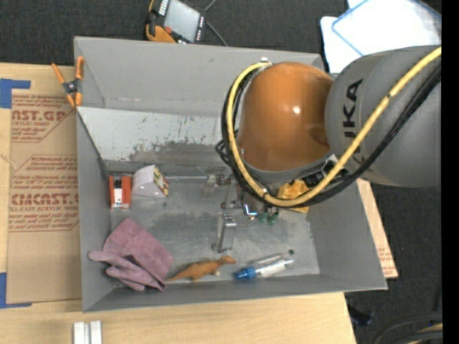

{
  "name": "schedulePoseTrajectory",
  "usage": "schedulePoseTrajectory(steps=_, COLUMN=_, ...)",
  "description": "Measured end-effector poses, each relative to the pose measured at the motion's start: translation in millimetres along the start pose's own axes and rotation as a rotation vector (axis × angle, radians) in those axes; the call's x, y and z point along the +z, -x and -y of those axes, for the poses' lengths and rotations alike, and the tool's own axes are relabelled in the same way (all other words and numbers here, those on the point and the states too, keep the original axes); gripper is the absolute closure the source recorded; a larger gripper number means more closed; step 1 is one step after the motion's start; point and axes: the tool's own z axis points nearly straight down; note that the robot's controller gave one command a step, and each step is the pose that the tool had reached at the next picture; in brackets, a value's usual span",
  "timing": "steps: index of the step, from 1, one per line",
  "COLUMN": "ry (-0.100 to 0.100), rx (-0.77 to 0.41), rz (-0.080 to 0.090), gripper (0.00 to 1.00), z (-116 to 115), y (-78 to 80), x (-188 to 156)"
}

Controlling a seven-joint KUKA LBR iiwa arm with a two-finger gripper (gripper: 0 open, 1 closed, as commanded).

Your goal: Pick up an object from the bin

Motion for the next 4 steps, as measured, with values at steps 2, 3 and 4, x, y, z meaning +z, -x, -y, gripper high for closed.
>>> schedulePoseTrajectory(steps=2, ry=0.003, rx=0.152, rz=0.000, gripper=0.00, z=-82, y=10.1, x=85)
schedulePoseTrajectory(steps=3, ry=0.002, rx=-0.146, rz=0.018, gripper=0.00, z=-104, y=20.6, x=81)
schedulePoseTrajectory(steps=4, ry=0.002, rx=0.136, rz=0.002, gripper=0.00, z=-108, y=3.4, x=113)
